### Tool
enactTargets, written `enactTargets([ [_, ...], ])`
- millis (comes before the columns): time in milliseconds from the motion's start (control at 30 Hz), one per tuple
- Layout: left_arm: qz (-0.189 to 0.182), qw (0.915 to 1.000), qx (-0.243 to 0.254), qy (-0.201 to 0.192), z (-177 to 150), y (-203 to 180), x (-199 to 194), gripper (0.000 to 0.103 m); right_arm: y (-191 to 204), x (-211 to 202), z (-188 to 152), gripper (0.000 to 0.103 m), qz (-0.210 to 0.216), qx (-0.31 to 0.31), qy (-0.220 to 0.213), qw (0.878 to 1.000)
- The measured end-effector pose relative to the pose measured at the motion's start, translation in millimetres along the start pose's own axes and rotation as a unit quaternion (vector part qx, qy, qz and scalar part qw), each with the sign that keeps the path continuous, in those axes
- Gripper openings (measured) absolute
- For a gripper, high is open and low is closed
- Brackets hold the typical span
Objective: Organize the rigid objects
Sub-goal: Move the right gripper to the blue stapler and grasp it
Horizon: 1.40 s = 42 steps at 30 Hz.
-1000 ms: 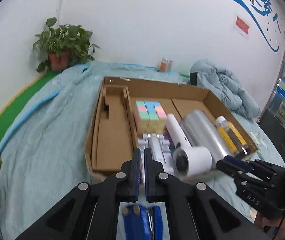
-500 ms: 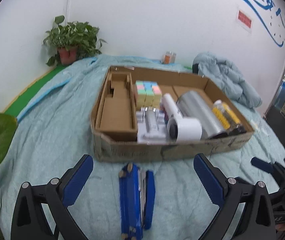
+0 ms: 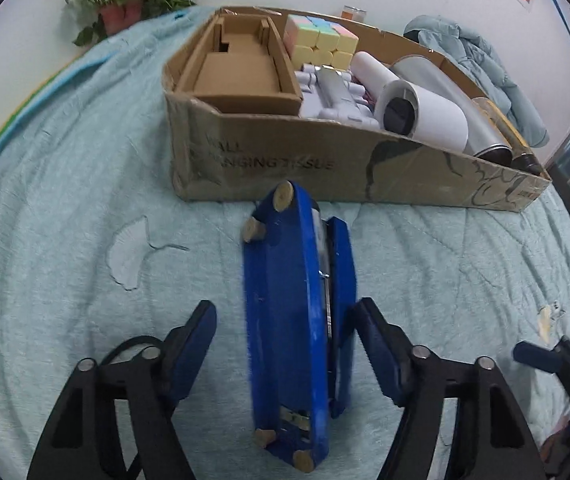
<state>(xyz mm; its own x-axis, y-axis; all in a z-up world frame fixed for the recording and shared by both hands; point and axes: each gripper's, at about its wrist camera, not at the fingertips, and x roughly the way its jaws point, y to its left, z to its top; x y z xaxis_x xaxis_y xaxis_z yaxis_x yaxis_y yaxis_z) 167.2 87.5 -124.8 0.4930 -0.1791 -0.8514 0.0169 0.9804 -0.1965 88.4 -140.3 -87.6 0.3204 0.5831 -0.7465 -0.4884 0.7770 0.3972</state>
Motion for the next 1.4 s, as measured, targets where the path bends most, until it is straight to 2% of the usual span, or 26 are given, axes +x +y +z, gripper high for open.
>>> enactTargets([
  [33, -0.025, 0.9996, -0.008, 0.008, 0, 0, 1, 0.044, 1, 2, -3, 0.103, 0.003, 0.000, 0.002, 1.000],
  [167, -0.019, 0.9996, -0.013, 0.014, -4, -3, 1, 0.043, 2, 5, -7, 0.103, 0.012, 0.006, 0.011, 1.000],
  [267, -0.039, 0.9984, -0.028, 0.029, -1, -9, -3, 0.042, -1, 3, -7, 0.103, 0.020, 0.010, 0.009, 1.000],
  [333, -0.056, 0.9975, -0.032, 0.030, -5, -20, -7, 0.031, -4, 1, -8, 0.103, 0.023, 0.017, 0.005, 1.000],
  [500, -0.127, 0.9902, -0.036, 0.045, -13, -59, -13, 0.031, -21, -2, -15, 0.103, 0.037, 0.044, 0.000, 0.998],
  [567, -0.168, 0.9842, -0.031, 0.047, -17, -75, -17, 0.035, -29, -7, -18, 0.103, 0.035, 0.055, -0.006, 0.998],
  [633, -0.191, 0.9806, -0.030, 0.035, -18, -82, -24, 0.054, -36, -12, -20, 0.103, 0.030, 0.067, -0.012, 0.997],
  [667, -0.185, 0.9820, -0.029, 0.021, -17, -83, -29, 0.060, -40, -13, -20, 0.103, 0.028, 0.072, -0.014, 0.997],
  [733, -0.151, 0.9880, -0.031, -0.005, -17, -79, -38, 0.080, -43, -15, -18, 0.103, 0.028, 0.079, -0.017, 0.996],
  [833, -0.133, 0.9898, -0.047, -0.018, -17, -65, -46, 0.087, -43, -13, -12, 0.102, 0.024, 0.076, -0.022, 0.997],
  [1000, -0.121, 0.9894, -0.080, -0.005, -22, -40, -38, 0.087, -27, 7, 6, 0.098, 0.038, 0.045, -0.025, 0.998],
  [1033, -0.120, 0.9894, -0.082, -0.003, -22, -39, -34, 0.087, -24, 13, 8, 0.092, 0.035, 0.040, -0.023, 0.998],
  [1067, -0.121, 0.9891, -0.083, -0.002, -22, -38, -31, 0.087, -22, 22, 12, 0.079, 0.026, 0.040, -0.011, 0.999],
  [1200, -0.120, 0.9898, -0.077, 0.004, -26, -41, -24, 0.087, -21, 33, 13, 0.050, 0.003, 0.045, 0.001, 0.999],
  [1233, -0.122, 0.9896, -0.076, 0.007, -29, -39, -23, 0.087, -22, 32, 10, 0.039, -0.007, 0.039, -0.002, 0.999],
  [1267, -0.130, 0.9886, -0.075, 0.013, -30, -40, -19, 0.087, -24, 31, 8, 0.034, -0.013, 0.037, -0.002, 0.999],
  [1400, -0.152, 0.9845, -0.080, 0.033, -37, -44, -7, 0.088, -39, 24, 0, 0.032, 0.018, 0.078, 0.002, 0.997],
])
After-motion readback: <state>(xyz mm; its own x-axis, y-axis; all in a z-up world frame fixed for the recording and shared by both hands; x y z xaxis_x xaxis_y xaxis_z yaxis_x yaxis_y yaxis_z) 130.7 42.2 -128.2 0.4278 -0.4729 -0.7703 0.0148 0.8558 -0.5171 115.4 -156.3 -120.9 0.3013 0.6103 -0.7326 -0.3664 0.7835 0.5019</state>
